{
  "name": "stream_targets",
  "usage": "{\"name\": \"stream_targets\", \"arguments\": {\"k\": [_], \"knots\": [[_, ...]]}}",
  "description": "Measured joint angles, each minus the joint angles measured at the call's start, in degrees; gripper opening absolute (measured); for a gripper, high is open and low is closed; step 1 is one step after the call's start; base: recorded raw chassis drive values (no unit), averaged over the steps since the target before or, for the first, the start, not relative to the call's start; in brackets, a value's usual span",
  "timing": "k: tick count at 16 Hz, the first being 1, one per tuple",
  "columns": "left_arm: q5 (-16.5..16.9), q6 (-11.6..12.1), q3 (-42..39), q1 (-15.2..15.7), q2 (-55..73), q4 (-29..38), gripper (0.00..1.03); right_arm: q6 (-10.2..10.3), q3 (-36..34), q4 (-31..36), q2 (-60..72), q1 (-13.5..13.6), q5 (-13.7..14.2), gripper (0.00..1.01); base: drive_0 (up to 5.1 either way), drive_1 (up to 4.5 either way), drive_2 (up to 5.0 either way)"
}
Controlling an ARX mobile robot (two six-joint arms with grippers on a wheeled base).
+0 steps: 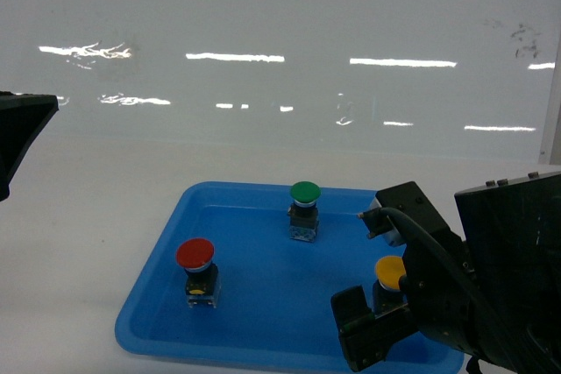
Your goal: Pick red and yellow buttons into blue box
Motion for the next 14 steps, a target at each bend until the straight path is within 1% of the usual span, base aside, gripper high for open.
{"name": "stream_targets", "arguments": {"k": [3,5,6,7,8,10,11,12,14], "knots": [[0.0,0.0,0.0,0.0,0.0,0.0,0.98,0.0,0.6,-0.5,1.4,0.3,0.0,0.98,0.0,0.0,0.0],[0.0,0.0,0.0,0.0,0.0,0.0,0.98,-0.4,1.1,-0.3,2.2,0.5,0.0,0.98,0.0,0.0,0.0],[0.0,0.0,0.0,0.0,0.0,0.0,0.98,-0.7,1.5,-1.0,2.3,0.8,0.8,0.98,0.0,0.0,0.0],[0.0,0.0,0.0,0.0,0.0,0.0,0.98,-0.9,1.5,-1.1,2.3,0.9,1.0,0.98,0.0,0.0,0.0],[0.0,0.0,0.0,0.0,0.0,0.0,0.98,-0.9,1.6,-1.1,2.3,0.8,1.1,0.96,0.0,0.0,0.0],[0.0,0.0,0.0,0.0,0.0,0.0,0.98,-0.9,1.6,-1.3,2.3,0.7,1.4,0.76,0.0,0.0,0.0],[0.0,0.0,0.0,0.0,0.0,0.0,0.98,-0.9,1.6,-1.3,2.3,0.7,1.5,0.47,0.0,0.0,0.0],[0.0,0.0,0.0,0.0,0.0,0.0,0.98,-0.9,1.6,-1.2,2.3,0.7,1.5,0.27,0.0,0.0,0.0],[0.0,0.0,0.0,0.0,0.0,0.0,0.98,-0.9,1.6,-1.2,2.3,0.7,1.5,0.27,0.0,0.0,0.0]]}}
